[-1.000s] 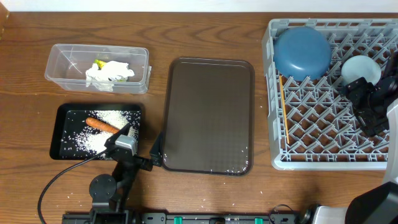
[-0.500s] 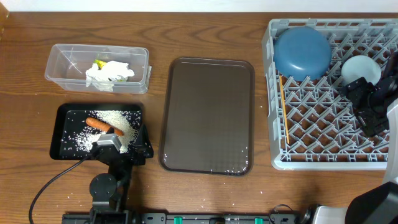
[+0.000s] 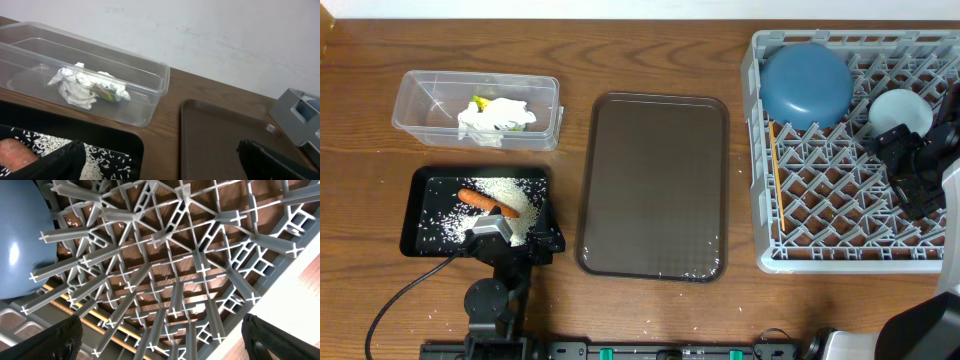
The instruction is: Sort waste into correct bins and load items into the dishwasher rack
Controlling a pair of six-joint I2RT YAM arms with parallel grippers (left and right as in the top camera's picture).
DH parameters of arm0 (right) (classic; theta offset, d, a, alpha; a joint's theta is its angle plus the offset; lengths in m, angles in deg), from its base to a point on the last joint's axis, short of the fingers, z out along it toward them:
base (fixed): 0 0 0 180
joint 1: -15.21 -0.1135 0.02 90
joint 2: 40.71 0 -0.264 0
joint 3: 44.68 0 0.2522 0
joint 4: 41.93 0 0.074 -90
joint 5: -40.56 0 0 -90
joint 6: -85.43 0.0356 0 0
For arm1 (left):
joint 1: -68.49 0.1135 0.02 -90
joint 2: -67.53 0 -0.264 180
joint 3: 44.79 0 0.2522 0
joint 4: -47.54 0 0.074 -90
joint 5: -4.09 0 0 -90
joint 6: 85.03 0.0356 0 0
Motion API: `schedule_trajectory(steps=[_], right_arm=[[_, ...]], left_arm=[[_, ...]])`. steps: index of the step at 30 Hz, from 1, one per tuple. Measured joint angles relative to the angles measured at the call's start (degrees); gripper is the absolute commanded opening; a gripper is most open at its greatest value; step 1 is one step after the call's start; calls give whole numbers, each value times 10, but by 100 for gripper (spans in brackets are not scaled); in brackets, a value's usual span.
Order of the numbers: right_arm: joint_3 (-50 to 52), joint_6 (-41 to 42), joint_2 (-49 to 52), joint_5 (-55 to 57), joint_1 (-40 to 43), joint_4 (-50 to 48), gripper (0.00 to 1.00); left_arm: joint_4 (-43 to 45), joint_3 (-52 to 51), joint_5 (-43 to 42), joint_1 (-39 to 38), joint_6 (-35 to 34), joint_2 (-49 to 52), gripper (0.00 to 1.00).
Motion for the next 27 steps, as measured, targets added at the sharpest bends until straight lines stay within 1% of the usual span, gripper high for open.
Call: schedule_trajectory(steps=[14, 18, 20, 23, 24, 25, 27], right_arm=[[0, 0, 0, 0, 0, 0, 99], [2, 0, -1, 0, 0, -19, 99], [22, 0, -15, 1, -3, -57, 99], [92, 2, -72, 5, -19, -144, 99], [132, 3, -108, 7, -34, -191, 99], [153, 4, -132, 7, -45, -211, 99], [224, 4, -204, 7, -82, -290, 99]], left_arm=[[0, 0, 0, 0, 0, 0, 100], [0, 0, 0, 0, 0, 0, 100], [0, 0, 0, 0, 0, 0, 100], [0, 0, 0, 0, 0, 0, 100], [0, 0, 0, 0, 0, 0, 100], [0, 0, 0, 0, -1, 0, 100], [0, 0, 0, 0, -1, 0, 100]])
